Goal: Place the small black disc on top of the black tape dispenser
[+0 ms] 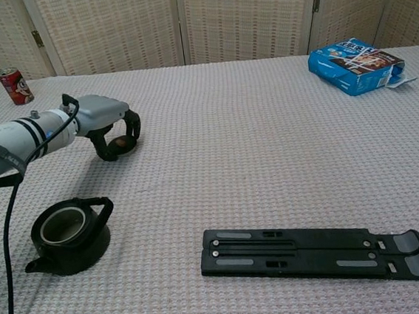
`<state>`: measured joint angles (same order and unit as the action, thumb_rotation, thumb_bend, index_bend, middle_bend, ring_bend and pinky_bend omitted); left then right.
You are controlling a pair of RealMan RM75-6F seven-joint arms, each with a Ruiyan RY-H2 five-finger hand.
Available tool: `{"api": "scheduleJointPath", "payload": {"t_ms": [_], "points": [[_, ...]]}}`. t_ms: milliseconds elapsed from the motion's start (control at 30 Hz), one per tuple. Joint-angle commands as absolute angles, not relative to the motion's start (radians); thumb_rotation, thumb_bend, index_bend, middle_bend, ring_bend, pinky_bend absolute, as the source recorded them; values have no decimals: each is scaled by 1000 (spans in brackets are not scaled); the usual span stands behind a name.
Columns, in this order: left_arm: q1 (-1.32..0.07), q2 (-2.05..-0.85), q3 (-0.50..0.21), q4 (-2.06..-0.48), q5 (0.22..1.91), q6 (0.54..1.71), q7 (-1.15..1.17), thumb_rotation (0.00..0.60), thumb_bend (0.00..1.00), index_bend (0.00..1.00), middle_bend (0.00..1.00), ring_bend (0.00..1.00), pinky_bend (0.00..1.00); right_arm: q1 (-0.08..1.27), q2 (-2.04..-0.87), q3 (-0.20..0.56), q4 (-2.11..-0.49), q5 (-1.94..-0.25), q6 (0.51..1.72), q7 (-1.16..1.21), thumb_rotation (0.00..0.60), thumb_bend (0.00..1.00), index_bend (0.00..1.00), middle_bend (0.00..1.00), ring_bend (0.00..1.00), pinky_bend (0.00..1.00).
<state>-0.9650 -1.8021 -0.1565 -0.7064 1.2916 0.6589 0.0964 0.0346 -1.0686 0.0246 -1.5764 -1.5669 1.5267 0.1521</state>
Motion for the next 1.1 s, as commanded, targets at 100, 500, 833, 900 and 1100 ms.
{"api": "scheduleJointPath", "payload": {"t_ms": [100,500,833,900,1100], "points": [[-955,-1774,-148,-736,1314,691,77,600,239,451,397,823,842,36,-1069,26,-1578,-1570,1527,152,600,348,255,97,190,0],[-844,-1476,-70,-1164,1424,879,150,600,239,456,407,820,842,47,-1073,28,-1580,-1593,1531,149,600,348,255,97,190,0],[-740,-1306,9,-1390,1543,1049,190,600,239,457,407,820,842,46,-1071,25,-1586,-1606,1540,148,600,348,255,97,190,0],[-721,-1282,27,-1419,1562,1069,199,600,239,457,407,820,842,47,-1070,25,-1586,-1606,1540,149,600,348,255,97,190,0],[-675,-1238,69,-1477,1614,1115,224,600,239,457,409,818,842,52,-1067,26,-1591,-1614,1540,146,600,348,255,97,191,0]]}}
